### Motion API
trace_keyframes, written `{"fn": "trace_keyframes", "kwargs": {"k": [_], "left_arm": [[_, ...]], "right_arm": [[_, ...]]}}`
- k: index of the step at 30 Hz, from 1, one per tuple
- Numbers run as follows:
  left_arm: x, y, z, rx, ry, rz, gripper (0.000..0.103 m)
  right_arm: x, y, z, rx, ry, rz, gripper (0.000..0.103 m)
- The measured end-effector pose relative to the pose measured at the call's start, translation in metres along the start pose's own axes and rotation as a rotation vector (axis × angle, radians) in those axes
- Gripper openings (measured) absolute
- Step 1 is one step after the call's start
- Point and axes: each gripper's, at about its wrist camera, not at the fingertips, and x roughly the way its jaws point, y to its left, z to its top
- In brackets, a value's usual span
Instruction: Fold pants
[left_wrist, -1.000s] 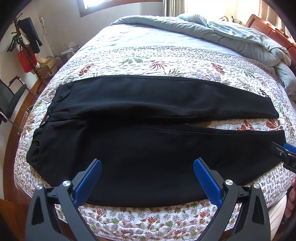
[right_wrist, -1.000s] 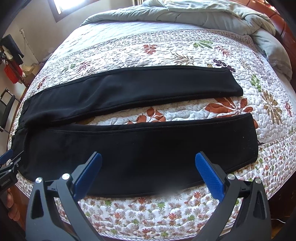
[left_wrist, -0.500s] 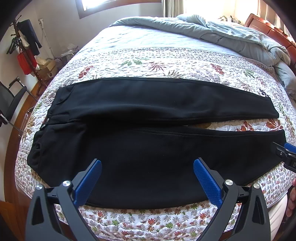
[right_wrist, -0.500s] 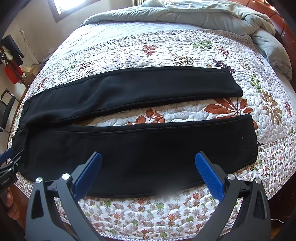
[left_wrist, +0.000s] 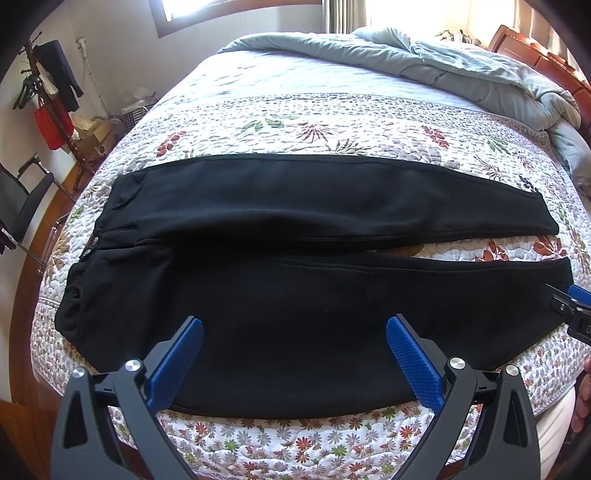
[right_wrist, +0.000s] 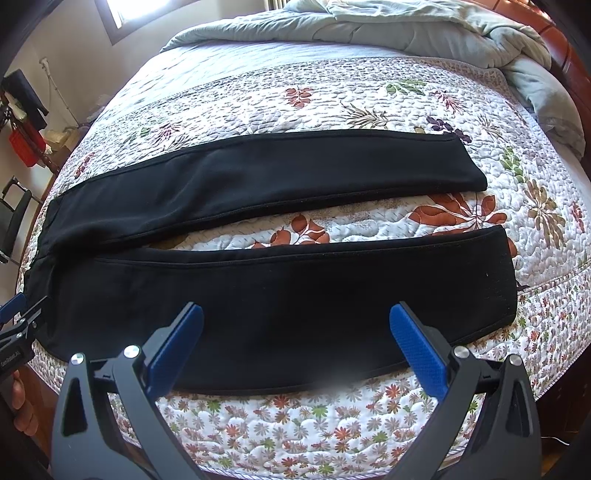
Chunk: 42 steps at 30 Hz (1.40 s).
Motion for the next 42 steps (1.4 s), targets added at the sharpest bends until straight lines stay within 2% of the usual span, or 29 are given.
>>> {"fn": "trace_keyframes", "kwargs": {"k": [25, 28, 32, 35, 37, 42], "left_arm": [[0.0, -0.003, -0.002, 0.011, 0.001, 0.005, 0.099], [0.007, -0.003, -0.001, 0.015, 0.016, -0.016, 0.099], [0.031, -0.007, 0.006, 0.022, 0.072, -0.046, 0.099], [0.047, -0.019, 0.024, 0.054, 0.08, -0.05, 0.099], [0.055, -0.03, 0.044, 0.073, 0.064, -0.056, 0.099], [0.09, -0.062, 0.104, 0.116, 0.061, -0.137, 0.099]], "right_arm": [[0.003, 0.002, -0.001, -0.004, 0.006, 0.006, 0.1], [0.006, -0.002, 0.001, -0.01, 0.004, 0.023, 0.1], [0.011, -0.037, 0.022, 0.037, 0.008, 0.066, 0.1], [0.021, -0.09, 0.056, 0.065, -0.004, -0.022, 0.101], [0.032, -0.125, 0.079, 0.084, -0.005, -0.053, 0.101], [0.083, -0.207, 0.148, 0.133, 0.057, -0.021, 0.1]]}}
